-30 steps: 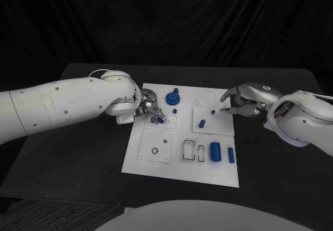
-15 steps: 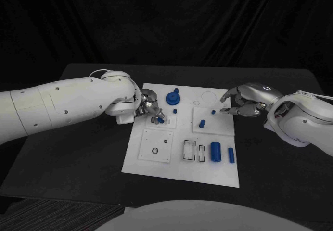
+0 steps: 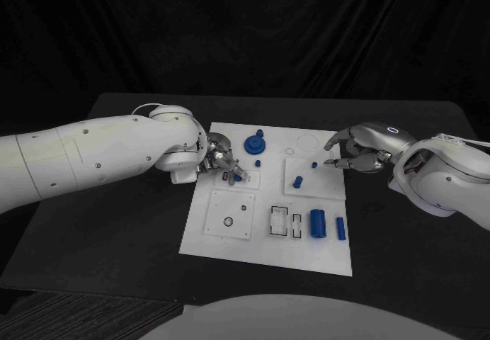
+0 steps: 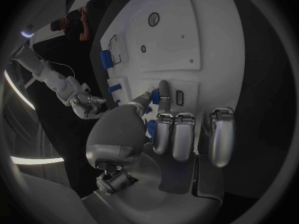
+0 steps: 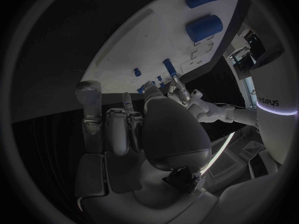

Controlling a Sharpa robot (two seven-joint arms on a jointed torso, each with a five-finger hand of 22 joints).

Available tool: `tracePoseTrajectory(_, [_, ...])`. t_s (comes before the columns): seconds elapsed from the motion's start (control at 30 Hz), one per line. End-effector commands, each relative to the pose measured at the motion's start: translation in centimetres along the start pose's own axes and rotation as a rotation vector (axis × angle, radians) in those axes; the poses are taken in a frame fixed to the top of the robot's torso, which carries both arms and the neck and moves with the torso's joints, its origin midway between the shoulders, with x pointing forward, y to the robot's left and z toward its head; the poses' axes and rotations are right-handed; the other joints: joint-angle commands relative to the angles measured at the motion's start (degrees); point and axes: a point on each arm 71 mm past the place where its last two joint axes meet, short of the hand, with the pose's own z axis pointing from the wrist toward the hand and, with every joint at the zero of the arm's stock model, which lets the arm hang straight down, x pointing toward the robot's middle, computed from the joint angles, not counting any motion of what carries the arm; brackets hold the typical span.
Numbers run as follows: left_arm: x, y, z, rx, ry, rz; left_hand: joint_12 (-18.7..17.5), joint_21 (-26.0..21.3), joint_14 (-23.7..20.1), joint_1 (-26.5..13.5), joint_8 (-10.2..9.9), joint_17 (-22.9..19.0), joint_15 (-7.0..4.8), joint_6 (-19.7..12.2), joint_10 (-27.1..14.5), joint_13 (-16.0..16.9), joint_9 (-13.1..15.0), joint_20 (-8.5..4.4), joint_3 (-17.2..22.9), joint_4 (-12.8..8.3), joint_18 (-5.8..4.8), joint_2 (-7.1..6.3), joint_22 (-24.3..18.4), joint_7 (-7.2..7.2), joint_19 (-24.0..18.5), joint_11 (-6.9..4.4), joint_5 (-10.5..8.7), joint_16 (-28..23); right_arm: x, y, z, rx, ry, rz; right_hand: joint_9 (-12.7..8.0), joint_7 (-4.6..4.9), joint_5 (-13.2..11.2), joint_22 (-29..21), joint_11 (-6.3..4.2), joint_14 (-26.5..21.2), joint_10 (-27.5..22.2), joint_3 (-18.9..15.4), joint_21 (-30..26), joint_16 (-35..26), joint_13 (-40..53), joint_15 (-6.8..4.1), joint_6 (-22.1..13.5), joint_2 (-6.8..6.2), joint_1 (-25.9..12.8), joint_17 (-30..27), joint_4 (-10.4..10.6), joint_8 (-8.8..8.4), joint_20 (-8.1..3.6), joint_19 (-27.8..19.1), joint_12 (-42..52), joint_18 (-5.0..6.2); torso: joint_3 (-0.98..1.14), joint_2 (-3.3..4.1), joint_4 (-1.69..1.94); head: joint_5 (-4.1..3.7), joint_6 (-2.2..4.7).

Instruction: Assemble the parts on the task board

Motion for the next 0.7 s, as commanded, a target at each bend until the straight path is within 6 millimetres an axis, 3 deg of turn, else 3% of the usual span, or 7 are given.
tracePoseTrajectory(0.03, [0.36,-0.02,0.12,0.001,0.026,0.007,0.2,-0.3,5.9,-0.6,0.6,15.1,0.26,0.3,5.9,15.0,0.8,0.2,-1.1,0.6,0.16,-0.08,11.6,0.01,2.3,0.08,-0.66,0.2,0.13,-0.13,-0.04,0.017,0.007,-0.001,-0.1,-0.02,0.3,3.9,0.28,4.5,5.0,0.0,-0.4,-0.3,13.9,0.24,0.4,0.07,0.4,10.2,-0.4,-0.29,0.01,-0.5,-0.3,0.48,0.0,-0.01,0.0,-0.06,-0.01])
tracePoseTrajectory(0.2, [0.35,-0.1,0.16,0.006,0.025,0.007,0.2,-0.3,5.9,-0.5,2.1,15.1,0.06,-0.2,5.9,15.0,4.1,0.05,-3.0,1.7,0.16,0.02,11.6,-0.21,2.3,-0.12,-1.33,0.2,0.14,-0.11,-0.02,0.016,0.007,-0.001,-0.1,-0.02,0.3,3.9,0.28,4.5,5.0,0.0,-0.4,-0.3,13.9,0.24,0.4,0.07,0.4,10.2,-0.4,-0.29,0.01,-0.5,-0.3,0.48,0.0,-0.01,-0.02,-0.01,-0.01])
tracePoseTrajectory(0.27, [0.34,-0.13,0.17,0.007,0.024,0.006,0.2,-0.4,5.9,0.0,5.0,15.1,0.01,-2.4,5.9,15.0,9.9,-0.11,-5.1,2.7,0.17,0.3,11.7,-0.33,2.3,-0.28,-2.02,0.2,0.14,-0.12,-0.01,0.016,0.007,-0.001,-0.1,-0.02,0.3,3.9,0.28,4.5,5.0,0.0,-0.4,-0.3,13.9,0.24,0.4,0.07,0.4,10.2,-0.4,-0.29,0.01,-0.5,-0.3,0.48,0.01,-0.02,-0.04,0.01,-0.01])
tracePoseTrajectory(0.3, [0.33,-0.13,0.18,0.007,0.023,0.006,0.2,-0.5,5.9,-0.1,5.7,15.1,-0.04,-2.9,5.9,15.0,11.0,-0.08,-5.6,3.0,0.17,0.4,11.7,-0.32,2.3,-0.25,-2.3,0.2,0.14,-0.12,-0.01,0.016,0.007,-0.001,-0.1,-0.02,0.3,3.9,0.28,4.5,5.0,0.0,-0.4,-0.3,13.9,0.24,0.4,0.07,0.4,10.2,-0.4,-0.29,0.01,-0.5,-0.3,0.48,0.01,-0.01,-0.04,0.02,-0.01])
tracePoseTrajectory(0.7, [0.19,-0.19,0.3,0.013,0.017,0.003,0.2,-0.6,5.9,-0.9,7.4,15.1,0.05,-4.5,5.9,15.0,14.2,-0.04,-7.4,4.8,0.17,0.93,11.8,-0.2,2.3,-0.13,-3.18,0.2,0.15,-0.17,-0.02,0.02,0.008,-0.002,-0.1,-0.02,0.3,3.8,0.28,4.5,5.0,0.0,-0.5,-0.4,13.8,0.24,0.5,0.07,0.4,10.2,-0.4,-0.31,0.01,-0.5,-0.3,0.49,-0.02,0.0,-0.02,-0.08,-0.01])
